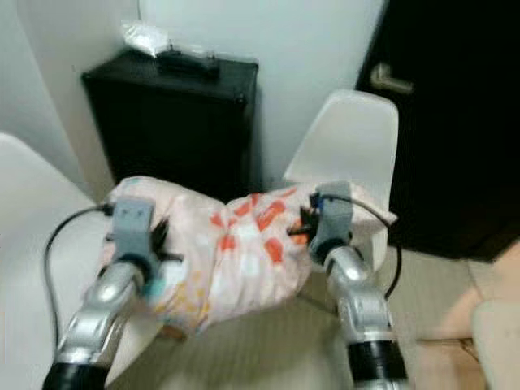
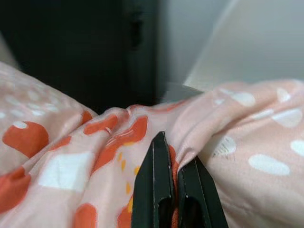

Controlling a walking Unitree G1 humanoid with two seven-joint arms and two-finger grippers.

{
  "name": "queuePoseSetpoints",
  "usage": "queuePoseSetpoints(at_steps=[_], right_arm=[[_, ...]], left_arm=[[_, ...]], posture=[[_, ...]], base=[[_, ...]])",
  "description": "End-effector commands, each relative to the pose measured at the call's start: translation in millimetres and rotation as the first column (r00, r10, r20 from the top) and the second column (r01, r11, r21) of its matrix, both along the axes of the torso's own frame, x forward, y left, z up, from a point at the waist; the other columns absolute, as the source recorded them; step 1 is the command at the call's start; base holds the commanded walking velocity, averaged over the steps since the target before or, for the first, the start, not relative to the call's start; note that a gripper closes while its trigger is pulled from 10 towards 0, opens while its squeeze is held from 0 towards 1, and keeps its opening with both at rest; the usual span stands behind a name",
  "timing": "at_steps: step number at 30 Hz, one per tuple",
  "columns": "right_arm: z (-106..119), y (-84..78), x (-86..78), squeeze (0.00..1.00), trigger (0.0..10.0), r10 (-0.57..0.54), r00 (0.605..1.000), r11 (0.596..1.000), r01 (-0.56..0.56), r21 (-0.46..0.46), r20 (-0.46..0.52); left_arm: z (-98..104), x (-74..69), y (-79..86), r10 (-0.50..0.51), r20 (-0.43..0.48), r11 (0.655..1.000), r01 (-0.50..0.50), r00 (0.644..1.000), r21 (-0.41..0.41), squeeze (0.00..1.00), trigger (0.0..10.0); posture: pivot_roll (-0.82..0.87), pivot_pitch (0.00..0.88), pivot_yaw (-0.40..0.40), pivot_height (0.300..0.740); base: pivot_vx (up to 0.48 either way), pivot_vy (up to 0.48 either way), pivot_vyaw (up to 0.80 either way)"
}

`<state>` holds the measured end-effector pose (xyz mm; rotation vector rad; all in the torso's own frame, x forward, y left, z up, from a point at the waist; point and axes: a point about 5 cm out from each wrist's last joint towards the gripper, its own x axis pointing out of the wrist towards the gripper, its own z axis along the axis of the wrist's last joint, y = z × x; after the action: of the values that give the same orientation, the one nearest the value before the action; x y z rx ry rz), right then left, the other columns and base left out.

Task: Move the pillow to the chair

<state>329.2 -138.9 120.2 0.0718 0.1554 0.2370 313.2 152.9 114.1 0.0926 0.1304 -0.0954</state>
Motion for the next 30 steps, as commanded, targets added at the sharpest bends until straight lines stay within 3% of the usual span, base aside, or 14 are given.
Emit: queuePoseSetpoints(at_steps=[1, 3, 9, 21, 30], right_arm=[[14, 11.8, 7.4, 0.00, 10.0, 0.021, 0.997, 0.999, -0.024, 0.037, 0.077], [12, 16.8, 14.8, 0.00, 10.0, 0.005, 0.997, 0.999, -0.009, 0.049, 0.072], [9, 17.4, 20.3, 0.00, 10.0, -0.045, 0.997, 0.996, 0.039, 0.075, 0.070], [10, 10.0, 23.5, 0.00, 10.0, -0.105, 0.989, 0.992, 0.096, 0.086, 0.100], [1, 0.2, 19.1, 0.00, 10.0, -0.148, 0.984, 0.988, 0.144, 0.054, 0.096]], left_arm=[[10, 5.7, -12.9, -0.043, 0.062, 0.999, 0.043, 0.997, 0.004, 0.00, 10.0], [15, 13.1, -19.0, -0.049, 0.079, 0.999, 0.049, 0.996, 0.007, 0.00, 10.0], [22, 16.6, -25.1, -0.076, 0.126, 0.997, 0.072, 0.989, 0.036, 0.00, 10.0], [21, 19.3, -16.1, -0.039, 0.134, 0.999, 0.036, 0.990, 0.025, 0.00, 10.0], [19, 18.1, -17.9, -0.031, 0.127, 0.999, 0.036, 0.991, -0.036, 0.00, 10.0]], posture=[[0.04, 0.000, -0.086, 0.740], [0.04, 0.000, -0.084, 0.740], [0.05, 0.000, -0.086, 0.740], [0.06, 0.000, -0.089, 0.740], [0.05, 0.000, -0.079, 0.740]], base=[[0.000, 0.000, -0.80], [0.000, 0.000, -0.80], [0.000, 0.000, -0.80], [0.000, 0.000, -0.80], [0.000, 0.000, -0.80]])
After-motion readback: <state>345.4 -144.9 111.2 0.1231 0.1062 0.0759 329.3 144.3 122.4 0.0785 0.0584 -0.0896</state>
